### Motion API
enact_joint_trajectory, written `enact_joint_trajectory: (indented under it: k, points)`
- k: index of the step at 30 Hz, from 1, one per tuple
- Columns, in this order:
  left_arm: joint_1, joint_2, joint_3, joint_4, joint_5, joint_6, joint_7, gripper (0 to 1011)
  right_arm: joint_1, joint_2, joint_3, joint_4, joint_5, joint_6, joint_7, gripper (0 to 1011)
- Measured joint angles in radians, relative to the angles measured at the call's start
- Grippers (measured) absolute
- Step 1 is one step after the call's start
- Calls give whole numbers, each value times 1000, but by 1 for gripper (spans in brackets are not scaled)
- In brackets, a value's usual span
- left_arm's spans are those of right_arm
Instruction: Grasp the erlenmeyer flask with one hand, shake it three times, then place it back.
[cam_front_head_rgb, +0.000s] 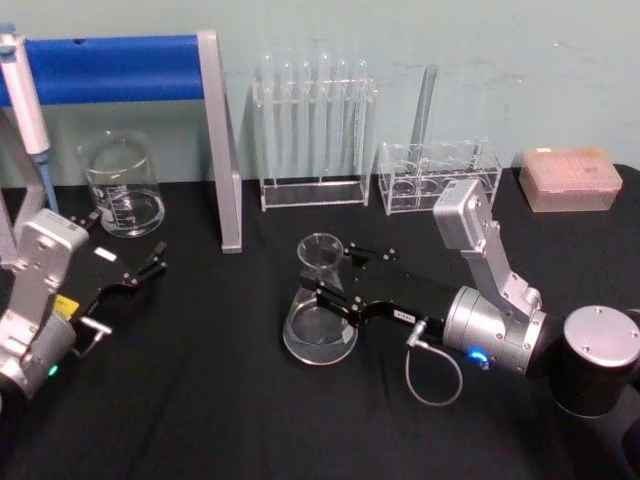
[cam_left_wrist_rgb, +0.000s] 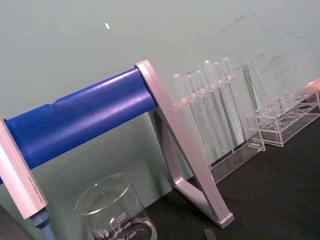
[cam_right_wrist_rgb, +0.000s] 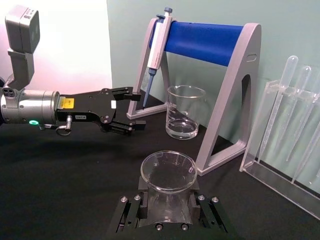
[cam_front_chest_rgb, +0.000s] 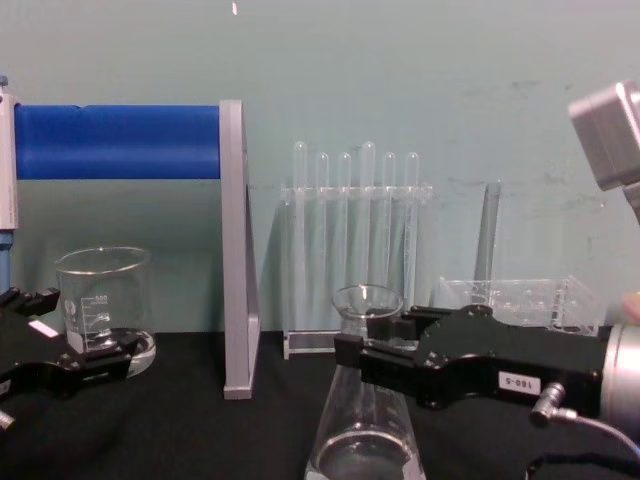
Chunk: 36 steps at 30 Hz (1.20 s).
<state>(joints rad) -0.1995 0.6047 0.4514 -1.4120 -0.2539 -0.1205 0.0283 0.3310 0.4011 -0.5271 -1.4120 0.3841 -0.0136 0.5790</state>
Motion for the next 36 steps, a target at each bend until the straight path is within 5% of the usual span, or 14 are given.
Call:
enact_joint_trajectory:
  k: [36]
  points:
    - [0,0,0,0,0,0,0,1001,23,4,-21,34,1,4,14,449]
